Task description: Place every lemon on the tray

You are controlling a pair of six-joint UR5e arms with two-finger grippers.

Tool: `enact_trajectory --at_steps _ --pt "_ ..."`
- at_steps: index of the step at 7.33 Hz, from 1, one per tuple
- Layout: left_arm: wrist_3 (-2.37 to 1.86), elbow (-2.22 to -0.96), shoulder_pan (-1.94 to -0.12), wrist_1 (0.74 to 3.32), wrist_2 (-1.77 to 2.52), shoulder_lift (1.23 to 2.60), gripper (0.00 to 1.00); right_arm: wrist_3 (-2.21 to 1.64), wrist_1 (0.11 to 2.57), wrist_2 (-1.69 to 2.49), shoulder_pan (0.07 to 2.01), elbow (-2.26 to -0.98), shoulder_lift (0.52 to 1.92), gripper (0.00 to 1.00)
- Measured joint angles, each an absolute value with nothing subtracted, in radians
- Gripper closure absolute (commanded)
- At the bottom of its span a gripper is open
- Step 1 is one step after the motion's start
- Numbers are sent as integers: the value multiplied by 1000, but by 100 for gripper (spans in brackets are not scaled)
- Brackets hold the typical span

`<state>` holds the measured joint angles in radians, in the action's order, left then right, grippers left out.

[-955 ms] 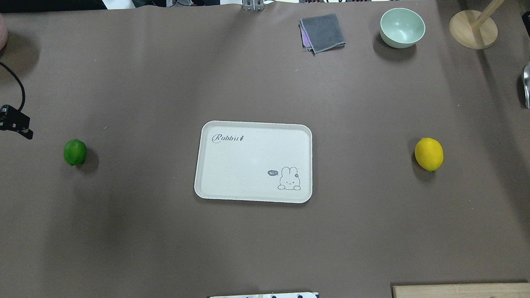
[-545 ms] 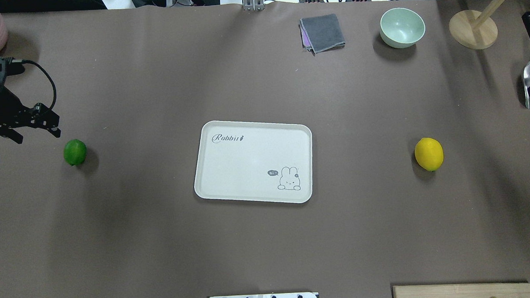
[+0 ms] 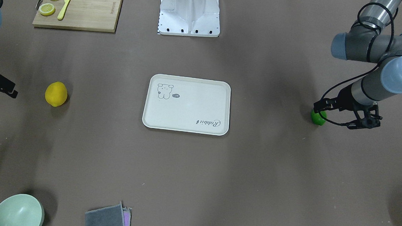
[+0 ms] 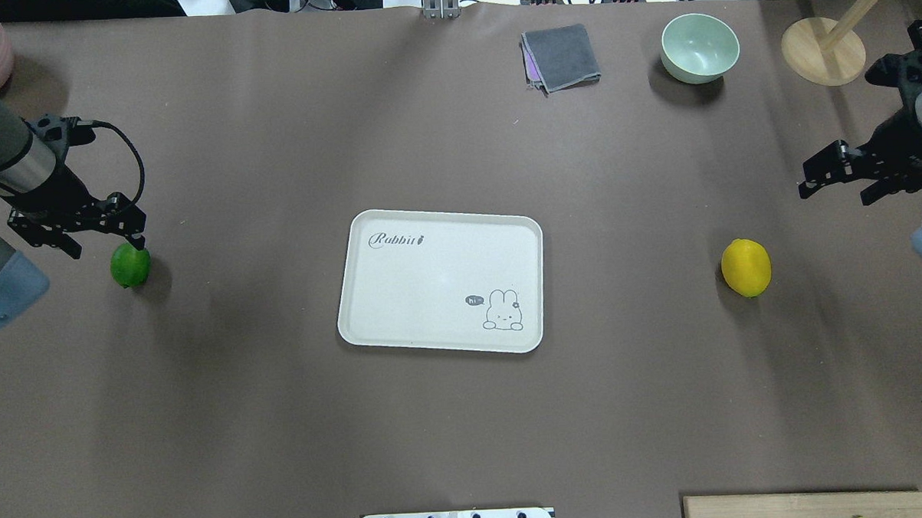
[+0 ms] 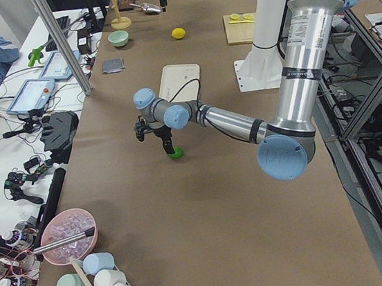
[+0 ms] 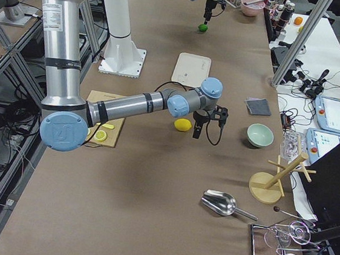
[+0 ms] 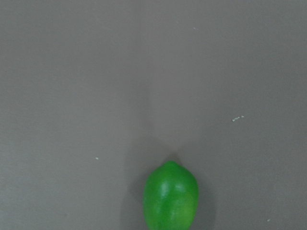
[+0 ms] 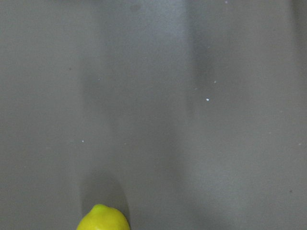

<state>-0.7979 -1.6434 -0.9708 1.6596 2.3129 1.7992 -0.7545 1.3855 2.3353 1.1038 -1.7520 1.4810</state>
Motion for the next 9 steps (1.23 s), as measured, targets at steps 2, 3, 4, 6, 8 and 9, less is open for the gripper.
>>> enact_trajectory --at_steps 2,3,4,6,8,9 --pt "-819 -1588 -938 1753 2284 1797 4 -826 1344 2339 1022 -1726 1465 0" --pt "-829 -1559 -926 1796 2274 1798 10 -837 1339 2338 986 -1721 1461 0" --pt "-845 -1544 -913 1818 2257 1801 44 -841 1337 2336 962 -1714 1459 0" --pt "-871 -1543 -899 1829 2234 1806 100 -842 1335 2332 928 -1695 1457 0" --pt "-887 -1570 -899 1824 2239 1801 100 -849 1335 2330 910 -1686 1443 0" --pt "-886 -1593 -904 1812 2251 1792 100 -853 1335 2330 903 -1678 1438 0"
